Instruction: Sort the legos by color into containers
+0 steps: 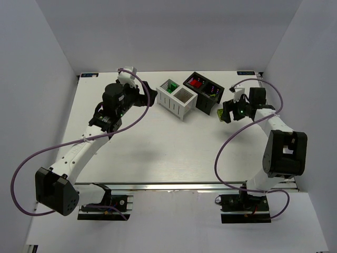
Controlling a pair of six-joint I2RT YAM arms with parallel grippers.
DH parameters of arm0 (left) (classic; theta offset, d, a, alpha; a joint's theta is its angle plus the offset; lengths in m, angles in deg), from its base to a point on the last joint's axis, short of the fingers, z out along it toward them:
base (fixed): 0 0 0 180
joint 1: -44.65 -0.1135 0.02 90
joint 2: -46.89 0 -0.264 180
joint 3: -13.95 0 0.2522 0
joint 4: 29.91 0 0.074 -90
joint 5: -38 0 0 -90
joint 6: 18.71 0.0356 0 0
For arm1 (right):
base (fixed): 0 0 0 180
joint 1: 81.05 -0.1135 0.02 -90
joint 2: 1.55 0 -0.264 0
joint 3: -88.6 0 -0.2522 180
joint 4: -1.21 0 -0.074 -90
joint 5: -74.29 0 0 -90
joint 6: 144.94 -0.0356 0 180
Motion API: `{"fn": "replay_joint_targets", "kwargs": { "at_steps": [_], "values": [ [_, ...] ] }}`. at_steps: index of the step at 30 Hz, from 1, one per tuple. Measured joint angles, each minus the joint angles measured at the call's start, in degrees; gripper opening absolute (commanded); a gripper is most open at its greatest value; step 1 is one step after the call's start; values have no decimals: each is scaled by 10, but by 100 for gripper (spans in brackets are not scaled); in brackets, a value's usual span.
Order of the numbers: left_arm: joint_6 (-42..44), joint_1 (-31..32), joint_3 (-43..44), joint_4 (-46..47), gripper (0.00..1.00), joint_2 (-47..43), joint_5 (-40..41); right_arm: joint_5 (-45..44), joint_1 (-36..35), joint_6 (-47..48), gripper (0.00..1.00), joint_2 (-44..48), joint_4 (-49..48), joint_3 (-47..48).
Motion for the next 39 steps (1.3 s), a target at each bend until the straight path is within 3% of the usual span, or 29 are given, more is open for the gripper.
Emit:
{"fn": "replay_joint_targets", "kwargs": {
  "at_steps": [5,16,29,34,39],
  "values": [
    [0,0,0,0,98,0,0,-22,-6,-18,82,-38,-30,-28],
    [0,0,-1,0,98,0,-2,-89,-13,-91,80,-144,-96,2],
    [0,0,-1,0,98,0,-3,-169,-63,-118,71,-156,-122,10],
    [0,0,-1,0,98,0,-3,-185,-61,-122,60,-166,-121,13],
    [0,0,-1,0,98,0,-3,-191,-60,-113,34,-183,-121,27]
  ]
}}
